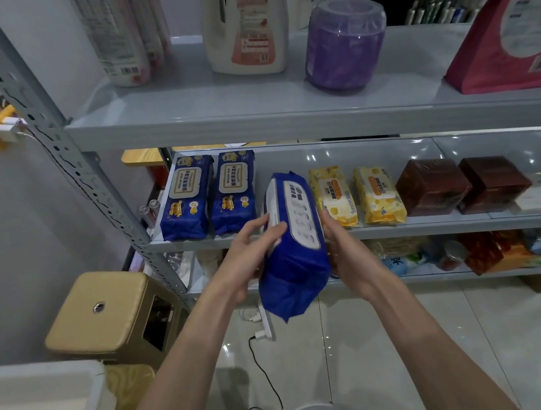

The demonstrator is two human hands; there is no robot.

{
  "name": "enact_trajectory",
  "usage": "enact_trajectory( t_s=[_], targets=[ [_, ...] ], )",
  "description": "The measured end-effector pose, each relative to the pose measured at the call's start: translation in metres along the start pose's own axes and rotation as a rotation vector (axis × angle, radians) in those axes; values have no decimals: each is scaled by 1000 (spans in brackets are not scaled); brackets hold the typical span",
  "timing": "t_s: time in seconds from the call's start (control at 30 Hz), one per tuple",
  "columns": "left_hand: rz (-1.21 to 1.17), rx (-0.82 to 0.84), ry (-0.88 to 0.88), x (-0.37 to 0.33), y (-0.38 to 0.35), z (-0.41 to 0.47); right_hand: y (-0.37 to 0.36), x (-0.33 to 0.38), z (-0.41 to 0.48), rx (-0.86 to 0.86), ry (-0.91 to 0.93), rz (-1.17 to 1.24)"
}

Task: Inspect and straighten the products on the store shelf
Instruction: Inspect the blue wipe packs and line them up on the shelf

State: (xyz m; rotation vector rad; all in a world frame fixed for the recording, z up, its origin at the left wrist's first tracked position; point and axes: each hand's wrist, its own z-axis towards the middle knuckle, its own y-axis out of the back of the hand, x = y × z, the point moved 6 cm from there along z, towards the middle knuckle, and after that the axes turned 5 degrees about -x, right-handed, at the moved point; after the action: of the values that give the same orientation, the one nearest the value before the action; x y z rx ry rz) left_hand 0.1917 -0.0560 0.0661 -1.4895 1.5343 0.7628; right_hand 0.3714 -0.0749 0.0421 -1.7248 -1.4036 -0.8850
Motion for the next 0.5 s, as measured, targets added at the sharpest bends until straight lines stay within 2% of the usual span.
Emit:
enact_trajectory(
  t_s=[0.13, 0.2, 0.4, 0.5],
  targets=[
    [200, -28, -161, -10, -7, -1, -3, -9, 1, 50, -66, 83],
    [225, -36, -204, -11, -9, 0, -5, -13, 1, 59, -69, 89],
    [161, -114, -209, -10, -1, 4, 4, -23, -4, 19, -124, 187],
    [51, -87, -58, 4, -1, 6, 6, -27, -7, 14, -141, 269]
  ],
)
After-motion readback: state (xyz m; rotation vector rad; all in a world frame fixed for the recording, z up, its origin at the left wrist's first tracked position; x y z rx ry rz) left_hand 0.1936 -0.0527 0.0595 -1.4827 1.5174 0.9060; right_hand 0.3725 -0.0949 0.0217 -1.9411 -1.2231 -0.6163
